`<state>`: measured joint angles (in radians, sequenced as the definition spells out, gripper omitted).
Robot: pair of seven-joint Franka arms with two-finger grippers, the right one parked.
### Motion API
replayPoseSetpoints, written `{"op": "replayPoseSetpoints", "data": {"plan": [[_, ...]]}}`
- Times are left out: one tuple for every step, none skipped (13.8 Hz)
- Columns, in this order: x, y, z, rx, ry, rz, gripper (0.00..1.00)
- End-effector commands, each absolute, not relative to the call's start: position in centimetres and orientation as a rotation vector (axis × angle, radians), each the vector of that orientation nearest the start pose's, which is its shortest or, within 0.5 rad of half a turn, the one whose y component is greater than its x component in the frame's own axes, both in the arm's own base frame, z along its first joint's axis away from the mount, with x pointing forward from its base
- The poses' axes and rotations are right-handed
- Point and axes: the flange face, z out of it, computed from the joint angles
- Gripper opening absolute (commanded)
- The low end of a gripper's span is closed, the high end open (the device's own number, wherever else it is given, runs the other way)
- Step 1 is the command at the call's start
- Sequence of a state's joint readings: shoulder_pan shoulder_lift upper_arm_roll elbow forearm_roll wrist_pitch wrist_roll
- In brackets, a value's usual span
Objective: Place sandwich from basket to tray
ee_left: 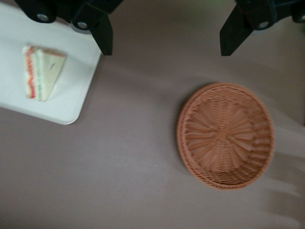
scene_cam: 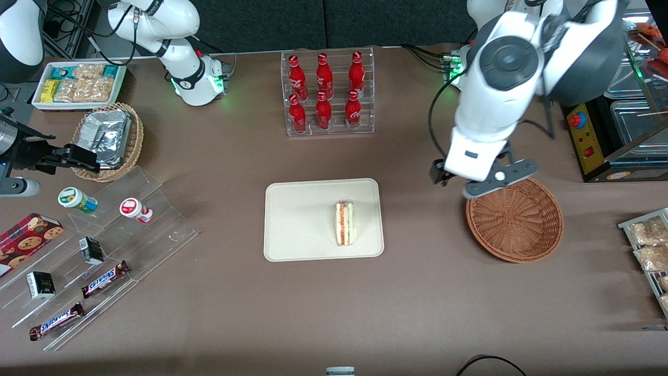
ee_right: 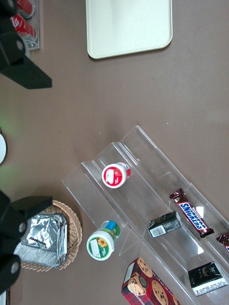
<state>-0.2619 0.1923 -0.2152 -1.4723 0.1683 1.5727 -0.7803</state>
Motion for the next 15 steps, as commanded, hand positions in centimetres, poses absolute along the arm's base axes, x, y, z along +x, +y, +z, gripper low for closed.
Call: {"op": "replayPoseSetpoints", "data": {"plan": [[53.8, -19.9, 59.7, -3.022, -0.35, 0.104, 0.99], [53.2, -16.9, 61.5, -3.052, -0.344, 0.148, 0.99], [52.4, -14.4, 63.0, -3.062, -0.303, 0.163, 1.0], [51.8, -12.8, 64.0, -3.063, -0.243, 0.181, 0.99], [51.5, -10.5, 64.6, -3.064, -0.223, 0.199, 1.0], [51.1, -8.3, 65.2, -3.072, -0.181, 0.213, 0.99], [50.6, -6.9, 65.7, -3.079, -0.133, 0.219, 1.0], [50.0, -5.3, 65.9, -3.082, -0.116, 0.224, 1.0], [49.3, -4.3, 66.0, -3.088, -0.114, 0.217, 1.0], [48.8, -3.9, 65.9, -3.088, -0.114, 0.21, 1.0], [48.5, -3.9, 65.6, -3.087, -0.114, 0.212, 1.0], [48.1, -4.0, 65.3, -3.086, -0.104, 0.202, 1.0], [47.4, -4.0, 65.2, -3.084, -0.068, 0.207, 1.0], [46.5, -3.5, 65.2, -3.092, -0.013, 0.205, 1.0], [46.2, -2.3, 65.3, -3.105, -0.017, 0.191, 1.0]]}}
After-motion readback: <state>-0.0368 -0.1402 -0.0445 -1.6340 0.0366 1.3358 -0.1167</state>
